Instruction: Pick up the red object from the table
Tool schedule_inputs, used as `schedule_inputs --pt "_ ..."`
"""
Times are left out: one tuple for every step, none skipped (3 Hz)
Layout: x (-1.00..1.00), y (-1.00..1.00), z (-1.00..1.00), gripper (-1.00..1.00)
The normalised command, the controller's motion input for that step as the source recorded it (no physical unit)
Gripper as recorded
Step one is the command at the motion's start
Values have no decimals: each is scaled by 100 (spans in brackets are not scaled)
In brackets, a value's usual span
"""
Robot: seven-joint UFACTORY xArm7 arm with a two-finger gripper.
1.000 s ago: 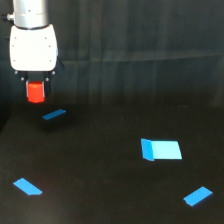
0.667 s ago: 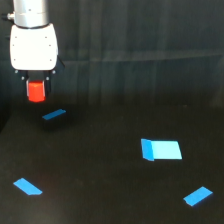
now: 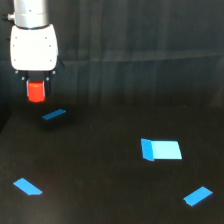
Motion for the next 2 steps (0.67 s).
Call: schedule_inputs --pt "-11 1 6 -87" --pt "-16 11 6 -91"
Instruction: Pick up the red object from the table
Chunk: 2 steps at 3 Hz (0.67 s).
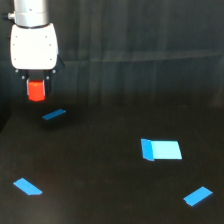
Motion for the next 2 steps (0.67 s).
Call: schedule_inputs --pt "-18 9 0 -87" --pt "-14 0 -3 -93"
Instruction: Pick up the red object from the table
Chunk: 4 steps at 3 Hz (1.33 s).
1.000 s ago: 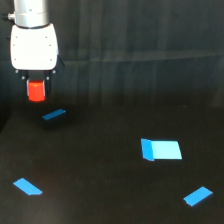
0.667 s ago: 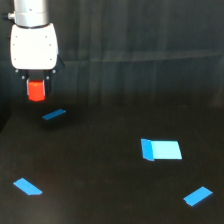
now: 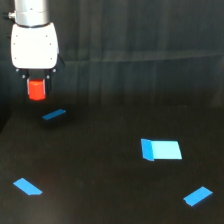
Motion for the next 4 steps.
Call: schedule_inputs --pt "-22 -6 4 -94" --pt "-17 5 1 -92" --pt "-20 4 2 -90" --pt "-20 3 3 -97"
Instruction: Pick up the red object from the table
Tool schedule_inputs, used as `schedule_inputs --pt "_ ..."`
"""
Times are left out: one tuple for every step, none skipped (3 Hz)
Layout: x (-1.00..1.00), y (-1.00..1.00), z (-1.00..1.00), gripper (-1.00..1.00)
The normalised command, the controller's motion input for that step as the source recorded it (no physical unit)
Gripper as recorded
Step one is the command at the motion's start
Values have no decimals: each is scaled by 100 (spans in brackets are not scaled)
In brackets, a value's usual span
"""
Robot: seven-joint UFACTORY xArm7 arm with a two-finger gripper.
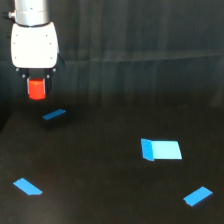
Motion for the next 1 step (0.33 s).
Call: schedule_inputs --pt "-12 -1 -6 -89"
